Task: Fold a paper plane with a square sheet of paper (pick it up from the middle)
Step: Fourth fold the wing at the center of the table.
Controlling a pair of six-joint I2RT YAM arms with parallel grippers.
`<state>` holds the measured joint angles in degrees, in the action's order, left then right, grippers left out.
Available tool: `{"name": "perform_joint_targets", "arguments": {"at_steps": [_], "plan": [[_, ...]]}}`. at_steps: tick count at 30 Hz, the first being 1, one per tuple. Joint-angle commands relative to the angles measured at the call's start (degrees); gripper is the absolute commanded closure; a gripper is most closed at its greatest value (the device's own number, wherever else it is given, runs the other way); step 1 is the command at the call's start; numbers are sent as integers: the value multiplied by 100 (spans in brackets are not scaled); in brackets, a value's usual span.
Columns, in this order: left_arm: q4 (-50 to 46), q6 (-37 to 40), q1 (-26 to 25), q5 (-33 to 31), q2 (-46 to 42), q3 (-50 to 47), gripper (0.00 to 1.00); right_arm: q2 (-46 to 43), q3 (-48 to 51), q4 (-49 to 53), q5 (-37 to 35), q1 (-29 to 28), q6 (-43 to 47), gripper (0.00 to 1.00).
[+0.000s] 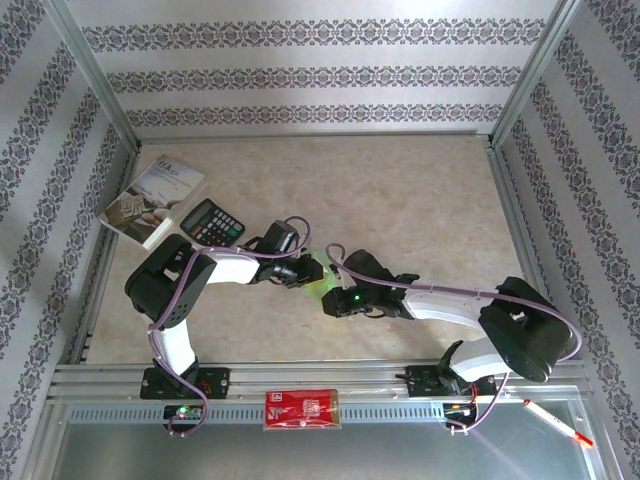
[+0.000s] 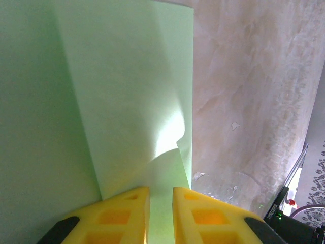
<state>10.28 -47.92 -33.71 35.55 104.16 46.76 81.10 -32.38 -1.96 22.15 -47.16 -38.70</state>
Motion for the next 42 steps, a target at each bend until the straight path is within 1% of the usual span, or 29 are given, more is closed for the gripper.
{"name": "perform_joint_targets", "arguments": {"at_steps": [1,11,24,29,31,35,42], "plan": [[-746,216,-54,-443,254,-128,80,203,-187,77,4,-40,132,86],[-766,239,-48,-434,254,-91,80,273,-96,189,-27,170,183,88],[-763,226,-48,-422,271,-92,80,363,29,206,-123,263,173,89],[-730,201,-48,-400,268,-88,79,332,85,230,-167,301,148,89],[-729,189,-48,-389,256,-79,77,316,102,247,-179,312,152,89],[-738,194,-48,-375,219,-53,76,297,151,233,-185,312,143,90],[-740,194,-52,-362,236,4,75,281,180,217,-163,309,117,89]]}}
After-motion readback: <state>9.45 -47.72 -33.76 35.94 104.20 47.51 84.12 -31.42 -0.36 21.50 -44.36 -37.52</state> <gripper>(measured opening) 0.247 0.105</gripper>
